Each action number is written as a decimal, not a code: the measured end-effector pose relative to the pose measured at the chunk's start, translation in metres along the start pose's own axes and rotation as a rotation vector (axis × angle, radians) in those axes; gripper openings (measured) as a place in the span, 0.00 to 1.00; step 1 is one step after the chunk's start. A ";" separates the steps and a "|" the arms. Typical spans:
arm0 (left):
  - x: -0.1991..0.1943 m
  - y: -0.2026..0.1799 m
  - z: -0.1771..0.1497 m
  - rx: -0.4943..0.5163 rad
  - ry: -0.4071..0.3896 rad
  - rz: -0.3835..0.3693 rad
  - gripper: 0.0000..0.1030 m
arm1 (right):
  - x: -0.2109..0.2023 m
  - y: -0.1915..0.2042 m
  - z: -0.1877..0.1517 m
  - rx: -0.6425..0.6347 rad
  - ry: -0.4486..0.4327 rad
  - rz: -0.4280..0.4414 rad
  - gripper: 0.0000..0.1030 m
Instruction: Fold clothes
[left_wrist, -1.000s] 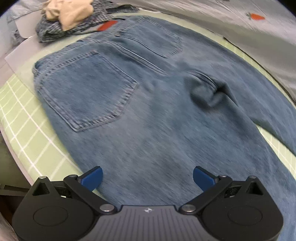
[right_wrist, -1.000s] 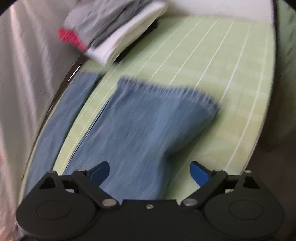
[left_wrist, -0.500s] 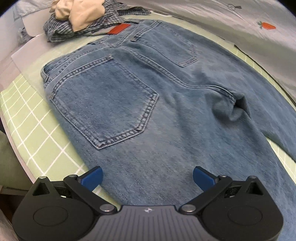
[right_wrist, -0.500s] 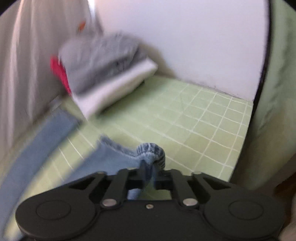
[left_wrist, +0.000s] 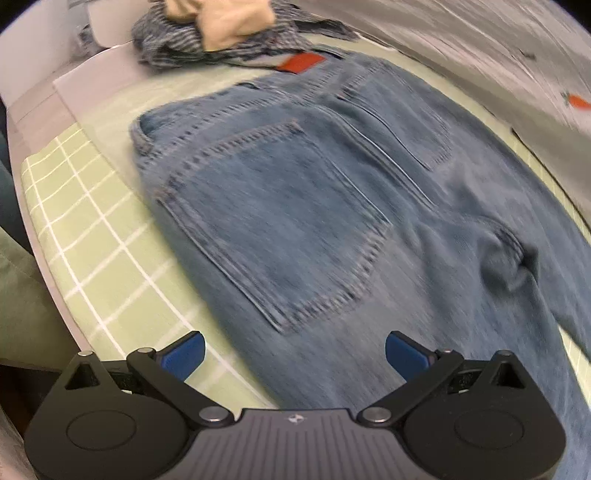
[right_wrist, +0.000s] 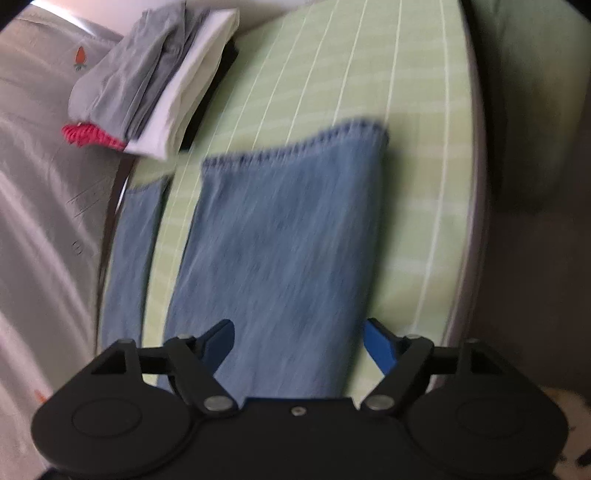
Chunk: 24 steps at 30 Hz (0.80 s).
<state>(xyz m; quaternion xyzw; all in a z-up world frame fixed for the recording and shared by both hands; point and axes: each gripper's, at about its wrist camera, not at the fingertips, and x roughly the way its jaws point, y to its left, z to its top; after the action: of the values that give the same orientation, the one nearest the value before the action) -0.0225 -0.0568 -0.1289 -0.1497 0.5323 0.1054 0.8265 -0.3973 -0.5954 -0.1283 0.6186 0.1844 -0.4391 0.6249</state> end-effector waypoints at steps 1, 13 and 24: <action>0.000 0.006 0.004 -0.015 -0.007 -0.004 0.99 | 0.002 0.000 -0.006 0.015 0.010 0.015 0.78; 0.019 0.079 0.071 -0.265 -0.065 -0.106 0.70 | 0.018 0.039 -0.058 0.031 -0.006 0.017 0.89; 0.011 0.073 0.090 -0.212 -0.121 -0.103 0.25 | 0.033 0.047 -0.042 0.162 -0.070 0.024 0.88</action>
<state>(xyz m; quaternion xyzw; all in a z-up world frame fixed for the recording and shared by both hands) 0.0343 0.0438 -0.1135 -0.2567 0.4589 0.1275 0.8410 -0.3296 -0.5741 -0.1321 0.6535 0.1189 -0.4666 0.5840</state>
